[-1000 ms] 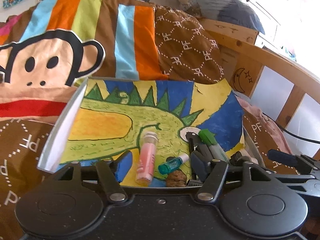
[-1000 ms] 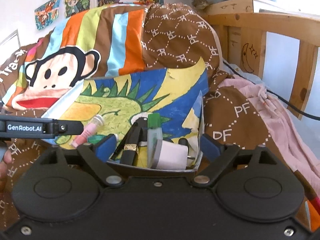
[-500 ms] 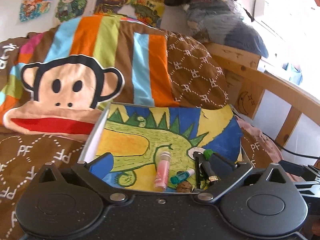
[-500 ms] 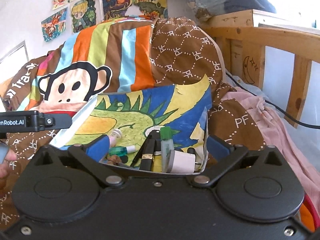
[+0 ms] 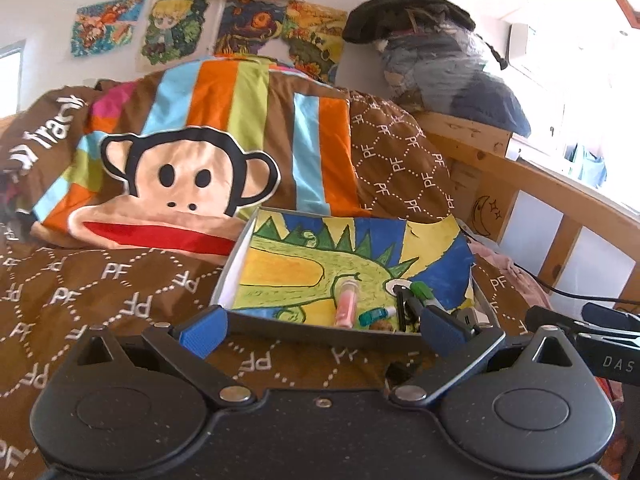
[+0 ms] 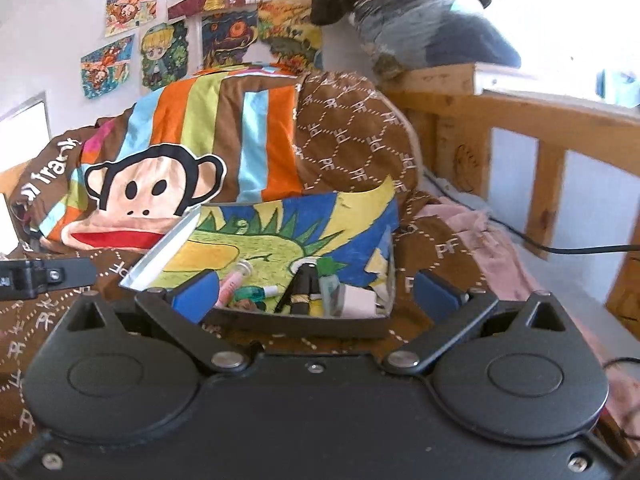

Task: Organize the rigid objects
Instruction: 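Lift both open tools up and away from the tray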

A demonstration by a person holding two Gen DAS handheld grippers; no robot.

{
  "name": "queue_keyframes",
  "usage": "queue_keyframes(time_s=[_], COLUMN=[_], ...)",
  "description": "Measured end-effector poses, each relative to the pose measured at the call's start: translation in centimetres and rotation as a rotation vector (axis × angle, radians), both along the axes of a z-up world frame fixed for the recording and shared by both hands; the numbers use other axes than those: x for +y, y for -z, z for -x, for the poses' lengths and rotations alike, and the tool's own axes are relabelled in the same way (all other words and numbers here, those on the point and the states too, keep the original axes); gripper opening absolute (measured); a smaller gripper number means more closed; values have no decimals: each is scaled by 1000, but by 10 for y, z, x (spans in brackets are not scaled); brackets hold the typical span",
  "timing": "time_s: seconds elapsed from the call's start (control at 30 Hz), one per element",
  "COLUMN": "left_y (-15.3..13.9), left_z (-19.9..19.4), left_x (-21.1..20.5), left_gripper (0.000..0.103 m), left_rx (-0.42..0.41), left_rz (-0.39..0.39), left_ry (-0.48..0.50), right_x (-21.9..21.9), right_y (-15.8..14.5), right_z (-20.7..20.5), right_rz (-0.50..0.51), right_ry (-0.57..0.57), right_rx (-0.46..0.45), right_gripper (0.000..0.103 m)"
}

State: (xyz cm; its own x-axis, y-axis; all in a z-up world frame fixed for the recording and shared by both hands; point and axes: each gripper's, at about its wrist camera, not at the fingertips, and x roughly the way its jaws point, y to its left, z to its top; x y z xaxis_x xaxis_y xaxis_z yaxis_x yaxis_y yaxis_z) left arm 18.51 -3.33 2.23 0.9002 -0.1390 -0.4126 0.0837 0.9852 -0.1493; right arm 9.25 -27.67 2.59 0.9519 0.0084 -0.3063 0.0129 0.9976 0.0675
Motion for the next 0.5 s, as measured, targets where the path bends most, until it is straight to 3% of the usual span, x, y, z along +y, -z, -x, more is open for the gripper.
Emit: queue_keyframes(time_s=[0.13,0.5], left_y=[3,6], left_z=[27,87], left_x=[6,14], left_gripper=[102,102], left_rx=[-28,-129], left_rz=[4,-40], left_ry=[-16,-84], right_x=[12,31], right_y=[2,1], right_z=[31,97], right_rz=[48,62], right_ry=[25,71], right_rx=[10,-25], right_gripper=[103,103])
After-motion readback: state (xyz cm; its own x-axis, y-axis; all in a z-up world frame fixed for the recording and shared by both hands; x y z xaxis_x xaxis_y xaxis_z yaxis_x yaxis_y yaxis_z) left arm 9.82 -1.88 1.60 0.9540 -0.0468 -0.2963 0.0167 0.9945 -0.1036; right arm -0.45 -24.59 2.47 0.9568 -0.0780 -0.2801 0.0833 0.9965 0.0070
